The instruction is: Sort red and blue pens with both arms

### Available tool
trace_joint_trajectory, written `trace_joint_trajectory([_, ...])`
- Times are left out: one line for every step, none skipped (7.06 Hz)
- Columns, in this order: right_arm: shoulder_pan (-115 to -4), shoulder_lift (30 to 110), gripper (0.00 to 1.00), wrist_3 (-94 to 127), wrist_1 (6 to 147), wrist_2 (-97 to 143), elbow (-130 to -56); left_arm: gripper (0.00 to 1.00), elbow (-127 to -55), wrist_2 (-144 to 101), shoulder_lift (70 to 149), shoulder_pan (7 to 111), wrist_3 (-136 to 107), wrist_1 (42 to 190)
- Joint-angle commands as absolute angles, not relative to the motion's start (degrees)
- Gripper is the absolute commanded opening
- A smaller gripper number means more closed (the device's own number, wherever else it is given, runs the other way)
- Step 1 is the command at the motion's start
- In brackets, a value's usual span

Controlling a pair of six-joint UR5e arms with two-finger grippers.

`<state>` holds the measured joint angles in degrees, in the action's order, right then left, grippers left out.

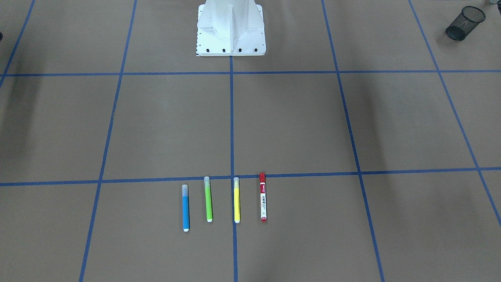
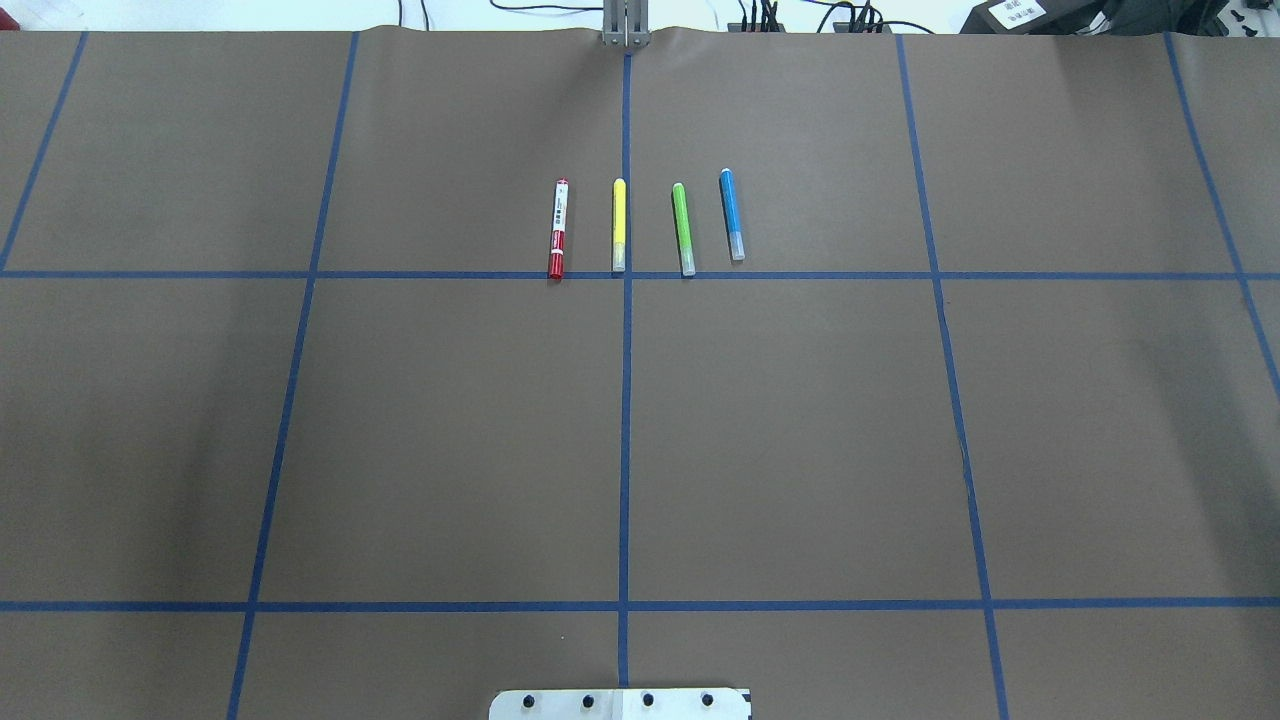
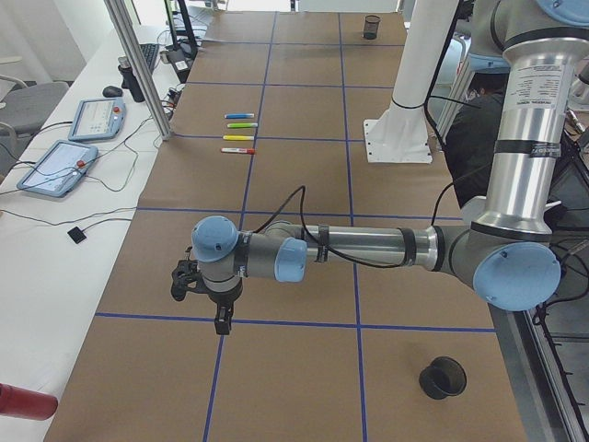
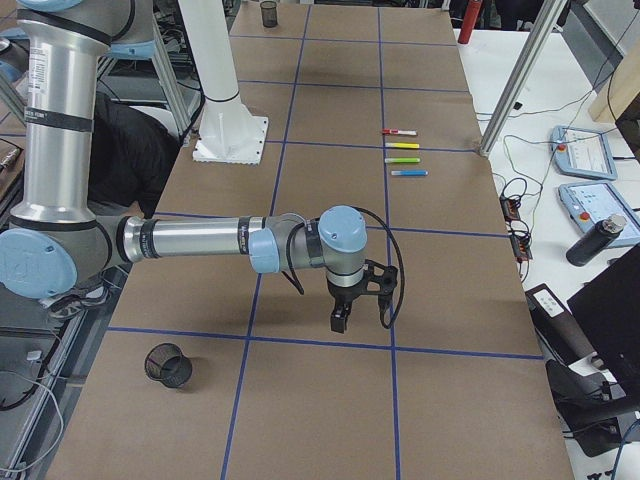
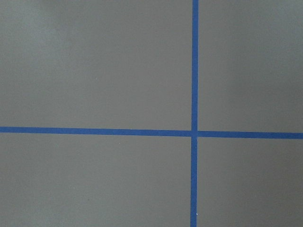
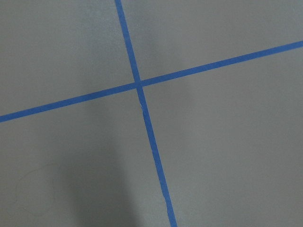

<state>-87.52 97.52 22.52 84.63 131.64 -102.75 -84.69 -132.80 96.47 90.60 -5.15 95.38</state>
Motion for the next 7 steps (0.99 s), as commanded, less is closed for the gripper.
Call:
trace_joint_trajectory([-84.1,93.1,1.0,22.9,84.5,131.5,-102.6,1.0,-81.0,-132.8,103.8,90.1,-5.6,95.1])
trace_joint_trajectory([-82.5,89.9,1.0,22.9,84.6,131.5,-102.6,1.0,-81.3,-132.9,106.9,89.7,-5.5,95.4])
trace_joint_trajectory([-81.4,88.8,1.0,23.4,84.6,131.7,-102.6,1.0,-81.6,-133.2,109.6,87.5,-5.6,95.7])
trace_joint_trajectory([-75.6,83.4,1.0,30.9,85.2,131.1,-101.5,1.0,-84.1,-133.1,110.9,83.6,-5.7,95.7])
trace_joint_trajectory([-71.9,77.9,1.0,37.0,85.9,131.1,-99.9,1.0,-84.3,-133.1,112.8,80.5,-5.9,95.5])
trace_joint_trajectory([-71.0,74.8,1.0,37.5,86.2,131.9,-99.4,1.0,-83.4,-133.0,115.5,76.5,-9.5,95.3])
trace_joint_trajectory([-67.8,71.5,1.0,37.8,86.5,131.7,-99.4,1.0,-81.6,-131.4,120.5,72.5,-12.0,95.4])
